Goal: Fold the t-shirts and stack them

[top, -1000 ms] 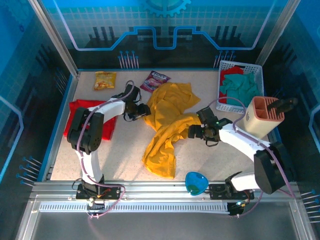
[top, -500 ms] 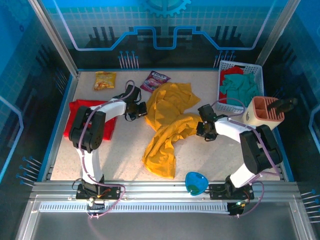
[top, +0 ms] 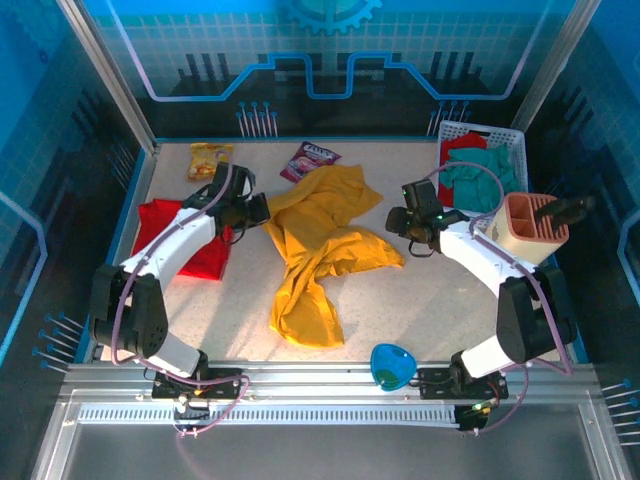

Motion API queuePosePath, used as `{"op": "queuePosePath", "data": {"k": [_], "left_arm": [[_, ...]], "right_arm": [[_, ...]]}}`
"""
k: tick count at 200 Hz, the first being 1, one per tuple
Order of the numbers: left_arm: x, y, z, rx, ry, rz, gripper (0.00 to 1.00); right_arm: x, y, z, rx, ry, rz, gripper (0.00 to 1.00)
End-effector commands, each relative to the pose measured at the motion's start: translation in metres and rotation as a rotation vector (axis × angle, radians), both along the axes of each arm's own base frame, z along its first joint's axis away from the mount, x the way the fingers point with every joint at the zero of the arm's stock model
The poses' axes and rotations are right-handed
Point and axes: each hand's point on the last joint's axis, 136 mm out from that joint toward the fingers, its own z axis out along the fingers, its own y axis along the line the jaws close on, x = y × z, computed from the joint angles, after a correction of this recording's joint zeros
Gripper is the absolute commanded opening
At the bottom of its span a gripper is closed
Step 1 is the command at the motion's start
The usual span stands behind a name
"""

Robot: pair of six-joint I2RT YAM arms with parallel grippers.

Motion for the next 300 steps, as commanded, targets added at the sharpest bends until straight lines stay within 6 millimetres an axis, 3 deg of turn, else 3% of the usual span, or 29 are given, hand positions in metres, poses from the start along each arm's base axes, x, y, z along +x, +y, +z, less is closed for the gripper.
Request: {"op": "queuePosePath", "data": {"k": [1, 38, 89, 104, 111, 129, 176, 221, 237, 249, 264, 270, 286, 300], "left_arm": [[-0.020, 0.007, -0.016, 0.032, 0.055, -0.022, 0.00], [-0.027, 0.004, -0.028, 0.007, 0.079, -0.027, 0.00], [-0.030, 0.003, -0.028, 0.000, 0.075, -0.028, 0.00], [-0.031, 0.004, -0.026, 0.003, 0.070, -0.027, 0.00], [-0.031, 0.005, -0.024, 0.005, 0.066, -0.027, 0.00], [-0.033, 0.007, -0.015, 0.010, 0.055, -0.030, 0.00], [-0.039, 0.018, 0.033, 0.033, -0.023, -0.020, 0.00], [-0.055, 0.042, 0.043, 0.091, -0.040, 0.025, 0.00], [-0.059, 0.052, 0.041, 0.115, -0.031, 0.042, 0.00], [-0.062, 0.057, 0.038, 0.128, -0.021, 0.049, 0.00], [-0.065, 0.058, 0.034, 0.126, -0.019, 0.052, 0.00], [-0.066, 0.059, 0.030, 0.128, -0.013, 0.054, 0.00], [-0.068, 0.061, 0.023, 0.128, -0.001, 0.059, 0.00], [-0.068, 0.064, 0.018, 0.136, 0.003, 0.063, 0.00]], "right_arm": [[-0.021, -0.014, -0.029, -0.012, 0.107, -0.001, 0.92], [-0.043, -0.001, -0.073, 0.079, 0.202, 0.046, 0.77], [-0.025, 0.025, -0.092, 0.200, 0.213, 0.084, 0.52], [-0.023, 0.030, -0.091, 0.227, 0.212, 0.094, 0.37], [-0.022, 0.031, -0.087, 0.230, 0.203, 0.098, 0.23], [-0.016, 0.027, -0.060, 0.191, 0.140, 0.101, 0.00], [0.030, 0.005, 0.070, 0.005, -0.131, 0.068, 0.00], [0.102, -0.021, 0.161, -0.051, -0.303, -0.051, 0.00], [0.134, -0.032, 0.188, -0.053, -0.351, -0.091, 0.00], [0.157, -0.038, 0.197, -0.055, -0.351, -0.108, 0.00], [0.175, -0.037, 0.186, -0.036, -0.281, -0.093, 0.00], [0.177, -0.035, 0.183, -0.040, -0.261, -0.083, 0.10], [0.175, -0.028, 0.158, -0.044, -0.196, -0.049, 0.64], [0.163, -0.023, 0.143, -0.056, -0.176, -0.023, 0.93]]}}
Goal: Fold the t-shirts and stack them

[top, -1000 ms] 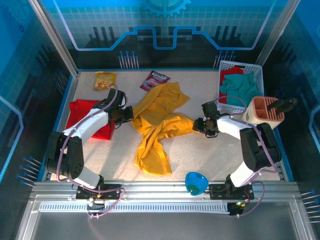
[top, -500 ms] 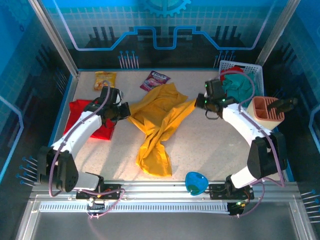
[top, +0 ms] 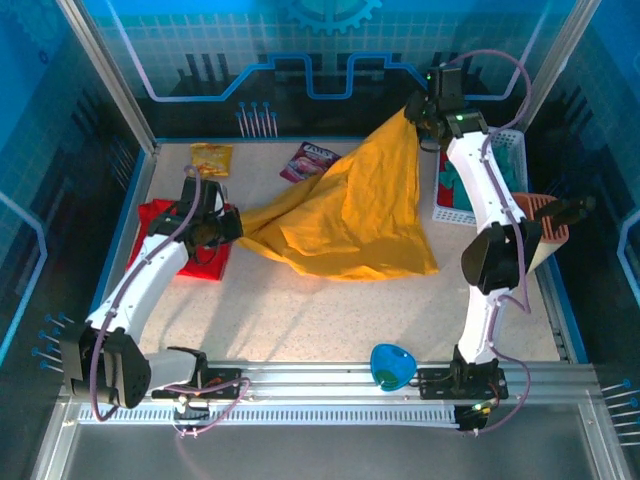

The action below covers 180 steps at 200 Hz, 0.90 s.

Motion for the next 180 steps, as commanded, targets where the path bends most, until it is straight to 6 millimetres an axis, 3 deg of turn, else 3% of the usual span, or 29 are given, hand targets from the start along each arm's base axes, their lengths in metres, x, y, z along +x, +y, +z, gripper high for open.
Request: {"op": "queuePosePath", "data": {"k": [1, 6, 23, 44, 45, 56, 76, 96, 110, 128, 180], "left_arm": [[-0.008, 0.010, -0.009, 0.037, 0.019, 0.004, 0.00], [-0.007, 0.011, -0.010, 0.038, 0.019, 0.004, 0.00], [-0.002, 0.013, -0.010, 0.036, 0.020, 0.009, 0.00], [0.006, 0.015, -0.006, 0.048, 0.015, 0.017, 0.00], [0.007, 0.015, -0.006, 0.048, 0.015, 0.019, 0.00], [0.011, 0.015, -0.005, 0.044, 0.014, 0.020, 0.00], [0.021, 0.011, -0.005, 0.022, 0.010, 0.018, 0.01], [0.030, 0.010, -0.008, 0.024, 0.013, 0.018, 0.01], [0.037, 0.011, -0.008, 0.036, 0.011, 0.016, 0.01], [0.047, 0.015, -0.009, 0.074, 0.004, 0.012, 0.01], [0.091, 0.018, -0.001, 0.109, -0.011, 0.004, 0.03]], "right_arm": [[-0.029, 0.009, -0.050, -0.040, 0.173, 0.060, 0.94], [-0.037, 0.010, -0.057, -0.047, 0.185, 0.069, 1.00], [-0.066, 0.013, -0.075, -0.083, 0.227, 0.091, 1.00], [-0.118, 0.014, -0.095, -0.135, 0.278, 0.116, 1.00], [-0.122, 0.013, -0.105, -0.139, 0.302, 0.113, 1.00], [-0.152, 0.012, -0.125, -0.126, 0.341, 0.116, 1.00], [-0.206, 0.005, -0.157, -0.116, 0.406, 0.092, 0.98], [-0.247, -0.009, -0.184, -0.112, 0.465, 0.038, 0.94], [-0.260, -0.012, -0.197, -0.087, 0.476, 0.023, 0.89], [-0.277, -0.016, -0.230, -0.085, 0.545, 0.000, 0.86], [-0.269, -0.019, -0.283, -0.070, 0.646, -0.031, 0.76]]}}
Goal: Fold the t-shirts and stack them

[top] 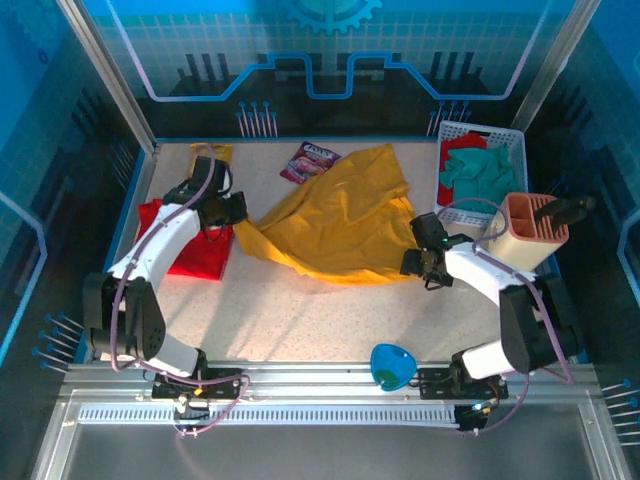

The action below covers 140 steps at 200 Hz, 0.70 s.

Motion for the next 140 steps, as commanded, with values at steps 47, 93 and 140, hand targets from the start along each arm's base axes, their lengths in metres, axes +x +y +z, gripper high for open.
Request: {"op": "queuePosePath", "data": {"k": [47, 93, 140], "left_arm": [[0.057, 0.001, 0.002, 0.019, 0.037, -0.031, 0.47], [-0.014, -0.010, -0.030, -0.071, 0.127, -0.007, 0.59], [-0.104, -0.006, -0.074, -0.098, 0.197, 0.065, 0.56]], "right_arm": [[0.026, -0.008, -0.017, 0.043, -0.019, -0.069, 0.30], [0.029, -0.009, -0.006, 0.127, -0.056, -0.077, 0.00], [0.034, -0.002, -0.004, 0.207, -0.058, -0.073, 0.00]]}}
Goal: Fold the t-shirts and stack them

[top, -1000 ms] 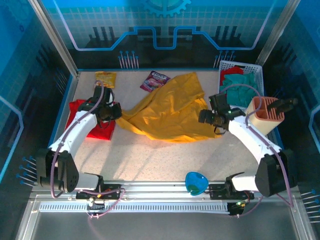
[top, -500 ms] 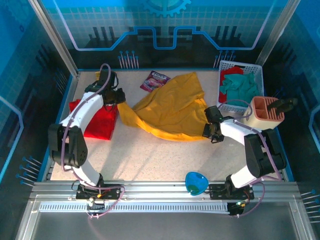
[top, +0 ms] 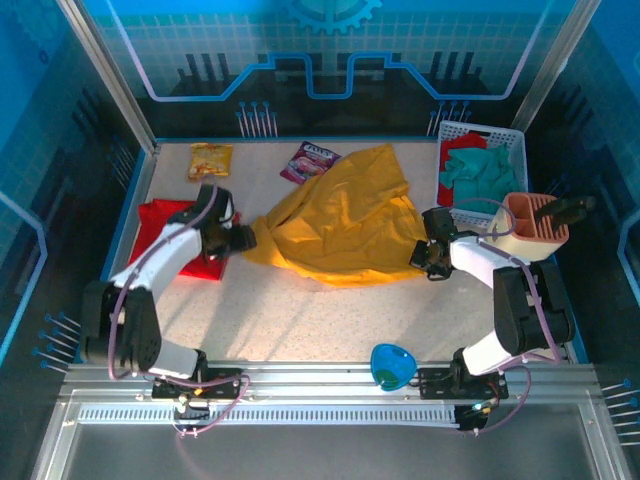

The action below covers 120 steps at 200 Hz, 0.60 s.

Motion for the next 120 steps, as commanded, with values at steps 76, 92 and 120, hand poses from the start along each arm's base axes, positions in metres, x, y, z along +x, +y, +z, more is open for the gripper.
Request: {"op": "queuePosePath", "data": {"k": [76, 92, 120], "left_arm": [[0.005, -0.012, -0.047, -0.114, -0.017, 0.113, 0.45], [0.014, -0.012, -0.055, -0.106, -0.012, 0.117, 0.44], [0.023, -0.016, -0.064, -0.117, -0.002, 0.123, 0.43]], "right_arm": [[0.001, -0.006, 0.006, 0.108, -0.019, -0.015, 0.00], [-0.001, -0.009, 0.007, 0.114, -0.022, -0.022, 0.00], [0.000, -0.009, 0.009, 0.126, -0.032, -0.024, 0.00]]}}
